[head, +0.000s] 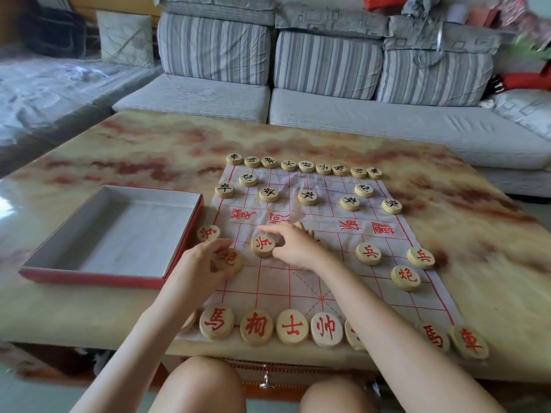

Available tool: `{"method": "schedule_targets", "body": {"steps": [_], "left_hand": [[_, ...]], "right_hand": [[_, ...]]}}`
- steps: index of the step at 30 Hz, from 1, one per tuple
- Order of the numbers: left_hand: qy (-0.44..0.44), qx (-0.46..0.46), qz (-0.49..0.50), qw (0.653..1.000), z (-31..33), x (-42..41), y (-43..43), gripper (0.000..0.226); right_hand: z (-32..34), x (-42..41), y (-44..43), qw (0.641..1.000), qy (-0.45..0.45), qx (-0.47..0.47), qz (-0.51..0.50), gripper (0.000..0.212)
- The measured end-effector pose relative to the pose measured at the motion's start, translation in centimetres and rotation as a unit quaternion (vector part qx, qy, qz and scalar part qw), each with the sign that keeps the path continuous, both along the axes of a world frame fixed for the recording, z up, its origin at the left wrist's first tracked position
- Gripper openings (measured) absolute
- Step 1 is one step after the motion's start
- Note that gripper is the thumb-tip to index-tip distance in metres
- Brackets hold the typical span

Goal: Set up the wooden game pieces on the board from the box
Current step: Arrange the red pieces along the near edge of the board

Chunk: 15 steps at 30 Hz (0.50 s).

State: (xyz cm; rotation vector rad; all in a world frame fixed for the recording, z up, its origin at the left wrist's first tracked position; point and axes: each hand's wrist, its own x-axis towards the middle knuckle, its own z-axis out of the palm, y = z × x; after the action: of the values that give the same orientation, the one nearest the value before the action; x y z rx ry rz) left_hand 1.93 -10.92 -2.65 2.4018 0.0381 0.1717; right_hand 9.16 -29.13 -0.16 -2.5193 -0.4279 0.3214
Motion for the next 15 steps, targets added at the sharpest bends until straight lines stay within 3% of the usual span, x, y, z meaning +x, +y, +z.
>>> {"method": "schedule_targets", "body": {"steps": [3,7,15], "left_hand": [[-0.024,-0.008,-0.003,1.000,0.0,-0.4,0.1,0.061],[-0.044,0.012,0.025,0.999,-0.5,-0.8,-0.1,0.060],[-0.053,0.020,0.040,0.998,-0.8,-0.7,-0.3,0.060]], "right_hand": [[-0.5,-0.1,0.1,0.999,-0.044,-0.001,-0.025,0.051],[-1.6,-0.1,0.8,0.986,-0.134,-0.072,-0.064,0.069],[-1.3,0.7,0.6,0.996,-0.073,-0.053,-0.019,0.051]]}}
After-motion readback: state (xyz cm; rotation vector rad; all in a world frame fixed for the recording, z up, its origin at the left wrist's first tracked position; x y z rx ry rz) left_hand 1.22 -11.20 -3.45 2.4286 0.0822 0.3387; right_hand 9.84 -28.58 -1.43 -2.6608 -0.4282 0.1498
